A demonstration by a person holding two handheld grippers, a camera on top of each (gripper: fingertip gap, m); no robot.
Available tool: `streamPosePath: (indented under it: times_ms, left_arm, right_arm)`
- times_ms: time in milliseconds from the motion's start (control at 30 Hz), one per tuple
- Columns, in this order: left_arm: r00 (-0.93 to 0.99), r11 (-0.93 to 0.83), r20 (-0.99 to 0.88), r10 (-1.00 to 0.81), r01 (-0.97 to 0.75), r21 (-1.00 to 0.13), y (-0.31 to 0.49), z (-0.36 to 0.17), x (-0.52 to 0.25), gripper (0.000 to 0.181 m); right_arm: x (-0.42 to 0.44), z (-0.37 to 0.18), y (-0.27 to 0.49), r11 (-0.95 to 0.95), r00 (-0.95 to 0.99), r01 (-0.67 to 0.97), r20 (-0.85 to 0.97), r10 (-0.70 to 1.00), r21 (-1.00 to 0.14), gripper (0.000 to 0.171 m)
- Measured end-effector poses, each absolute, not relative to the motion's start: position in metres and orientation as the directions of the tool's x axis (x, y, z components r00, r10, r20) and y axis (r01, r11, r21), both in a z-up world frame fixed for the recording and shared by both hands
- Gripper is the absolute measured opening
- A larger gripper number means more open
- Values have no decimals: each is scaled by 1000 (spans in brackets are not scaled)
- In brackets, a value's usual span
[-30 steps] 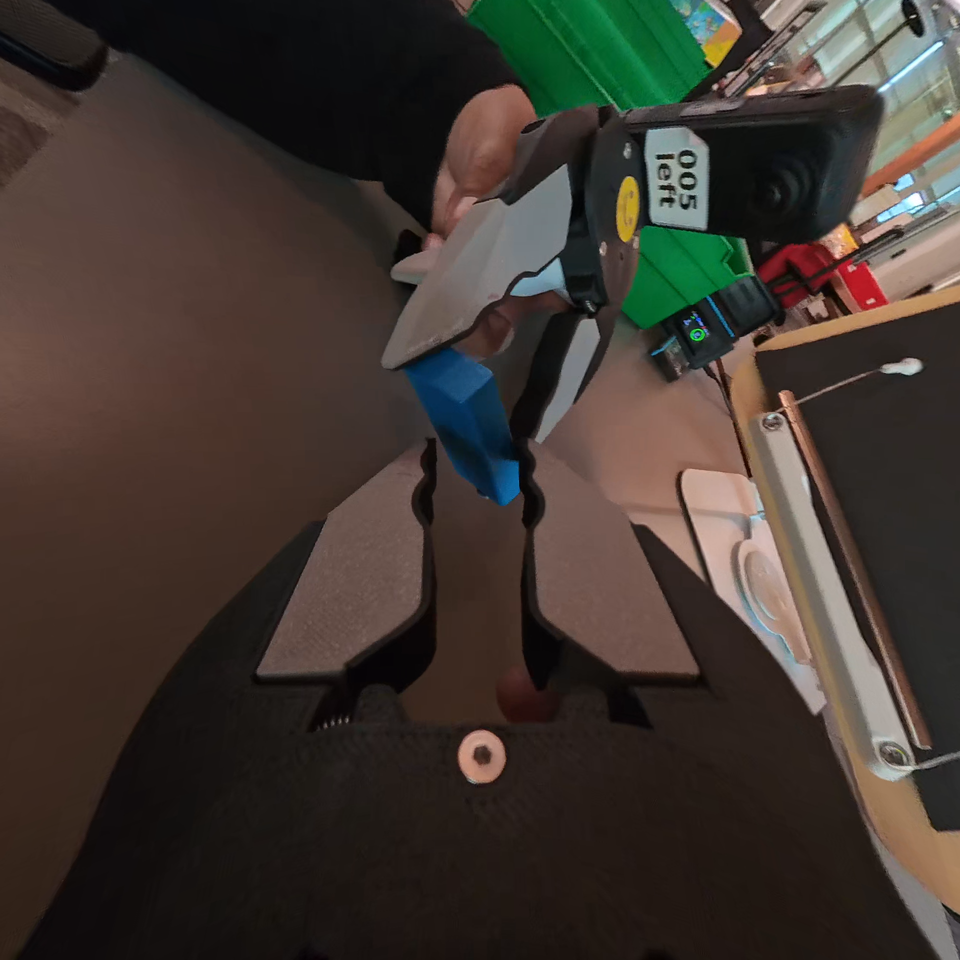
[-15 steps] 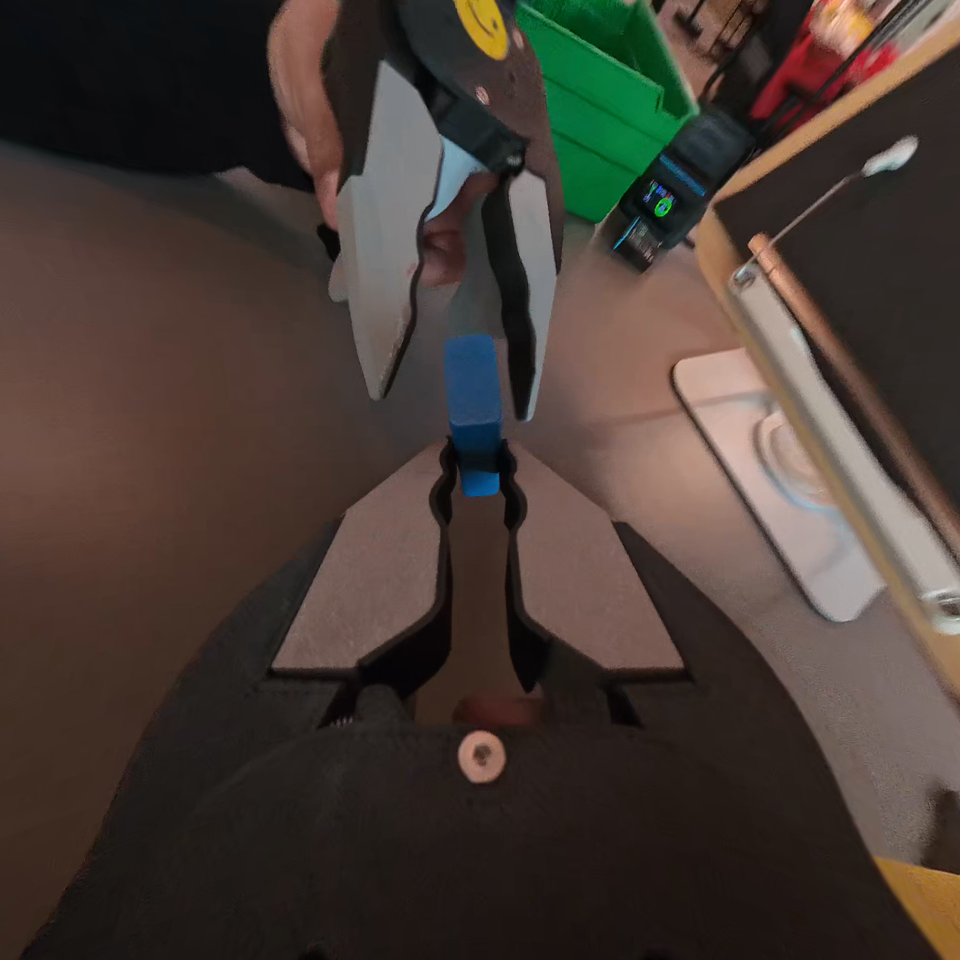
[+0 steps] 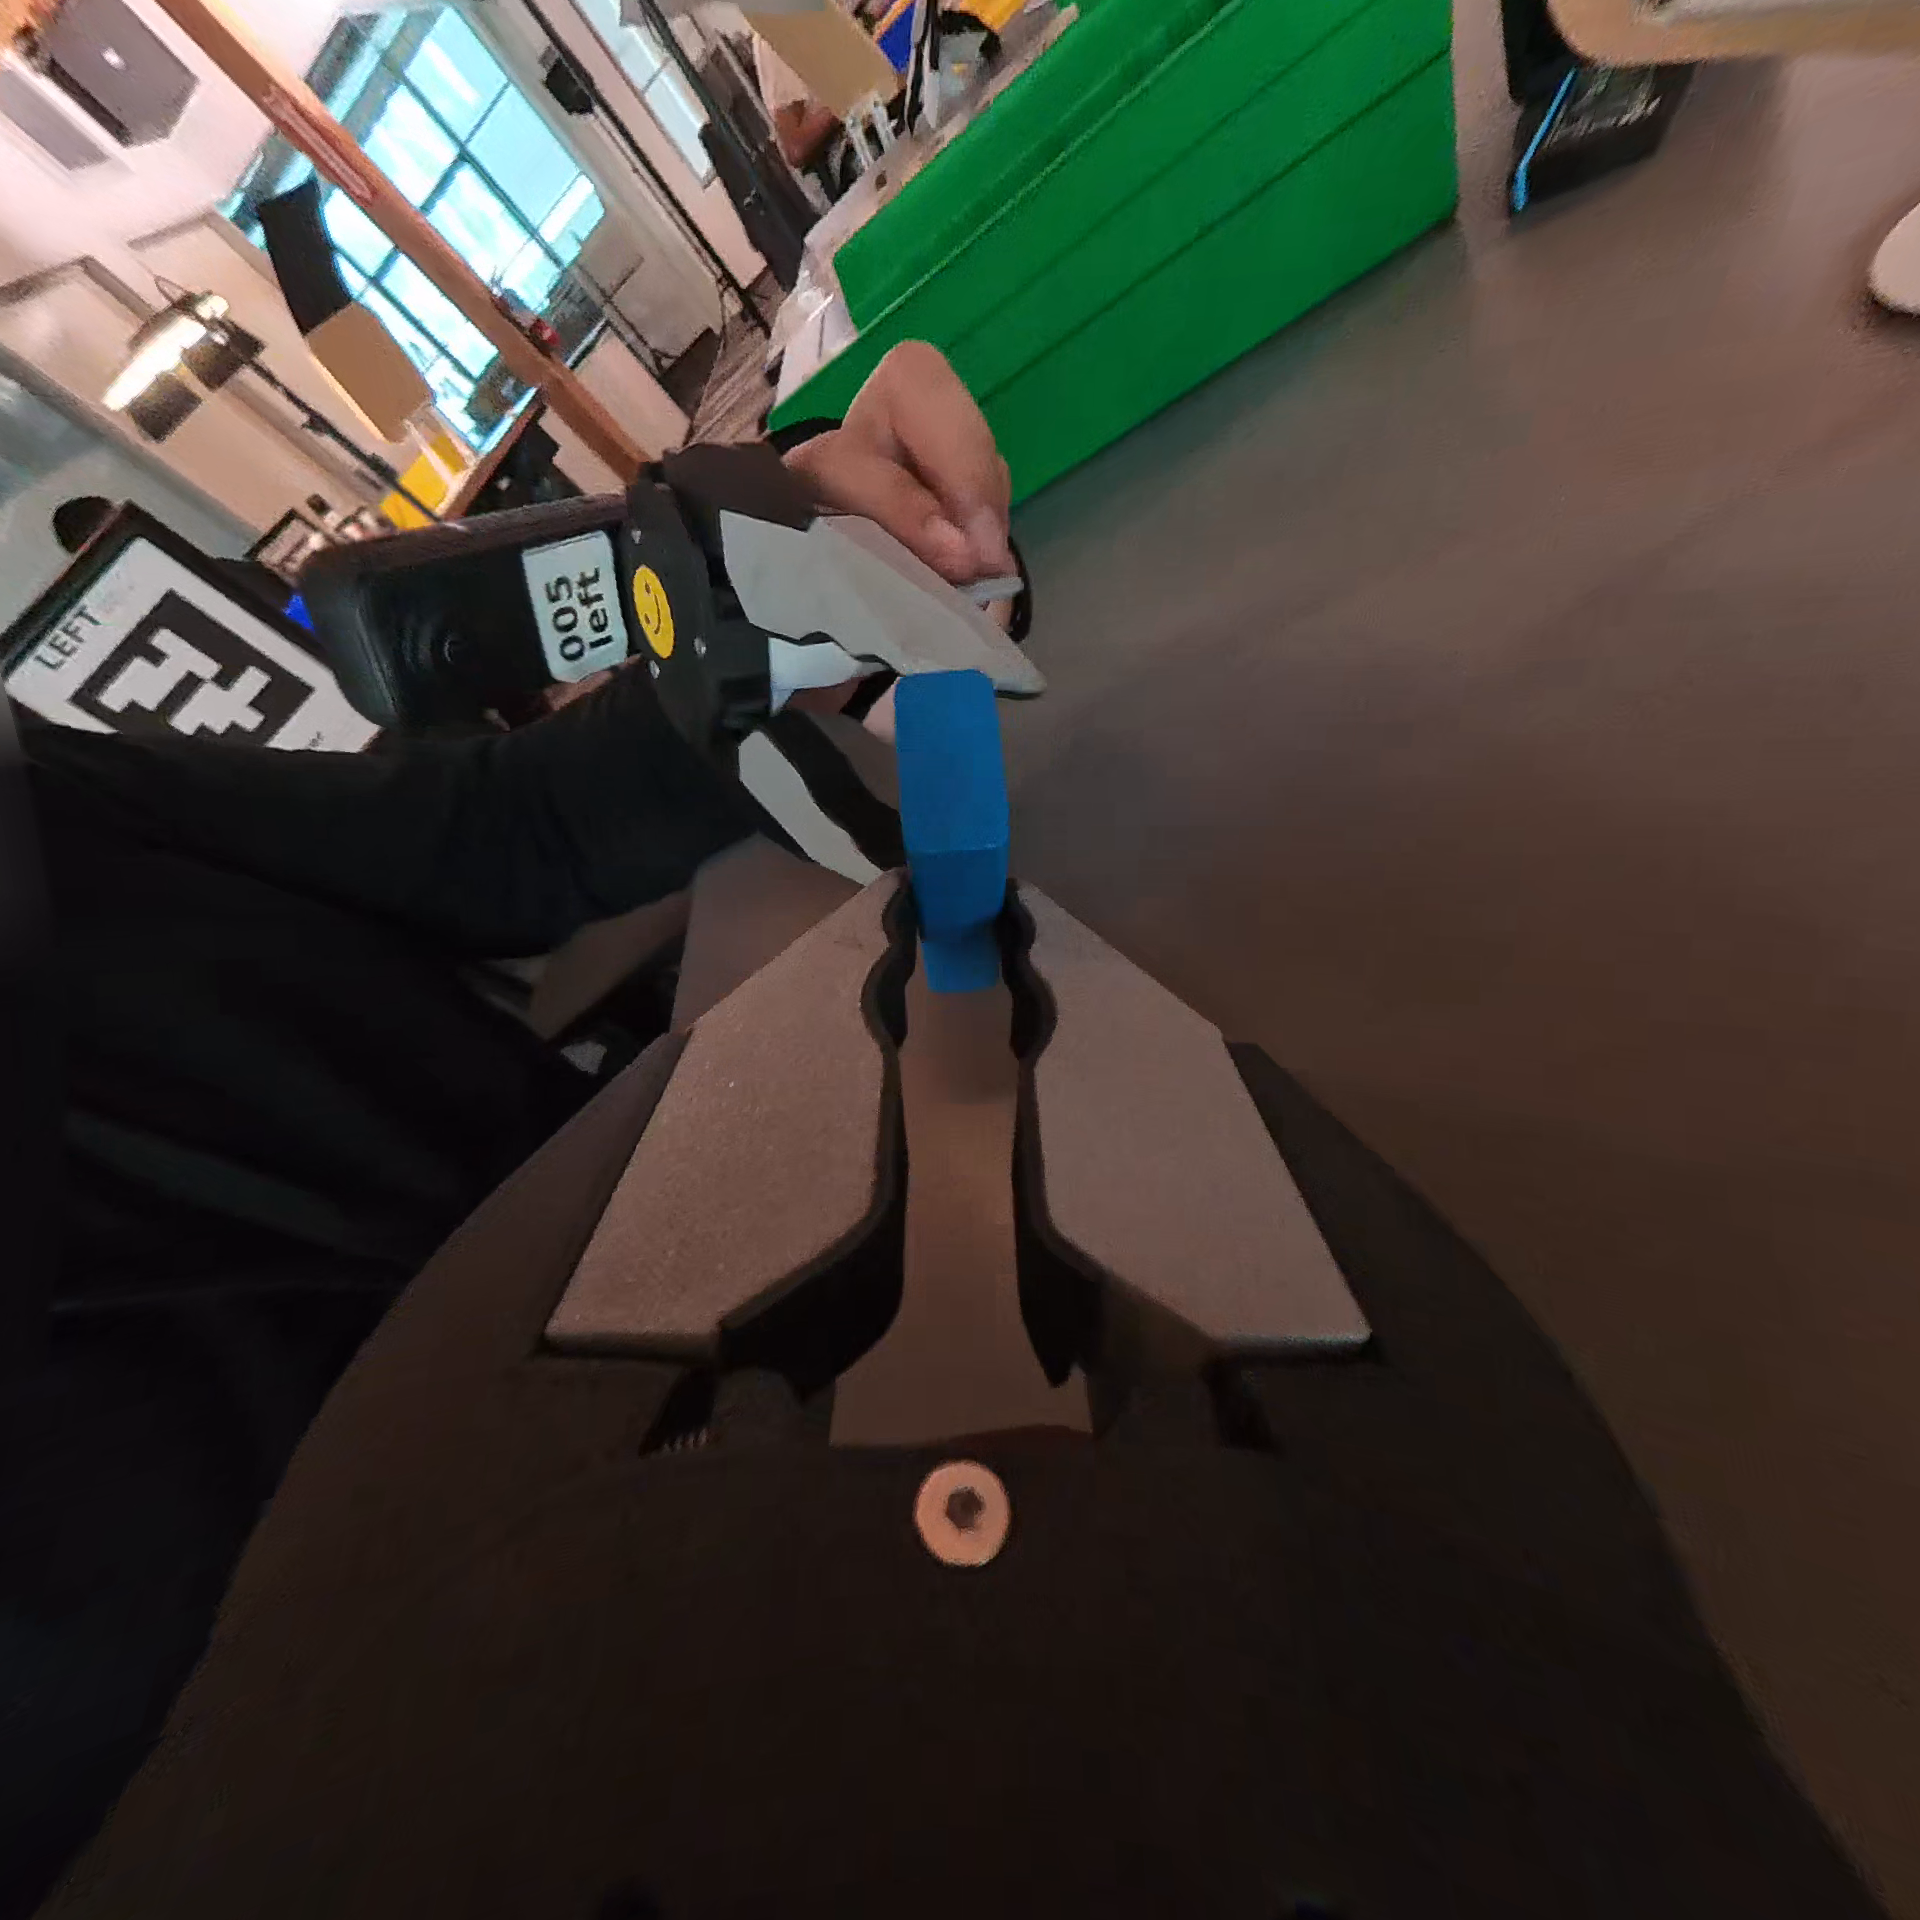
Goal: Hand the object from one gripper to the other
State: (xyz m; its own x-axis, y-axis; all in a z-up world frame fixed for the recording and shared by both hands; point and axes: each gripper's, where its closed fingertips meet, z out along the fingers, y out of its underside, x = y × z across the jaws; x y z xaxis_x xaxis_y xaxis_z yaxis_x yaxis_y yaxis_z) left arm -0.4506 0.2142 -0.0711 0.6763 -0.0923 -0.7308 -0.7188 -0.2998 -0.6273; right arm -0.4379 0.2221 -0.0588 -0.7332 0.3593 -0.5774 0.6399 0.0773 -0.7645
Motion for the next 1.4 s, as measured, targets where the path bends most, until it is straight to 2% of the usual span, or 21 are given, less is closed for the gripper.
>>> streamPosePath:
  times_ms: [333,467,667,900,967,1033,1167,1233,1333,1367,1400]
  left_arm:
    - [631,-220,-766,-120,-770,-599,219,-69,-430,61]
    - [669,-208,-723,-172,-742,-638,219,-75,-421,70]
    - [662,-223,-721,-206,-749,-624,220,-79,-418,66]
    - [854,-209,-508,-115,-521,-828,218,-54,-436,65]
    - [900,-197,-419,-117,-434,-879,217,-50,-438,65]
    - [940,-181,-314,-132,-334,-925,216,-45,-437,66]
    - [976,-189,-134,-169,-166,-968,214,-44,-438,66]
    - [978,-206,-35,-206,-78,-975,213,-45,-435,66]
    - [962,-227,117,-247,60,-972,213,-47,-431,66]
    - [954,-230,163,-251,104,-967,214,-47,-431,66]
    - [948,-227,201,-247,146,-963,214,-46,-433,65]
  right_arm:
    - [-419,-77,206,174,-699,711,-659,277,-682,13]
    - [-410,-83,202,229,-704,710,-663,255,-666,13]
    - [-411,-85,201,235,-713,700,-651,259,-674,13]
    - [-431,-60,215,140,-791,582,-518,324,-801,22]
    - [-440,-55,220,138,-820,503,-420,390,-854,32]
    - [-443,-48,222,163,-852,402,-303,427,-901,35]
    - [-443,-48,225,334,-876,170,13,483,-927,39]
    - [-443,-48,224,442,-847,28,214,487,-896,35]
    - [-446,-45,220,585,-729,-169,499,468,-794,41]
    - [-444,-46,217,623,-698,-218,567,438,-751,38]
    - [-440,-51,213,657,-686,-251,610,397,-711,27]
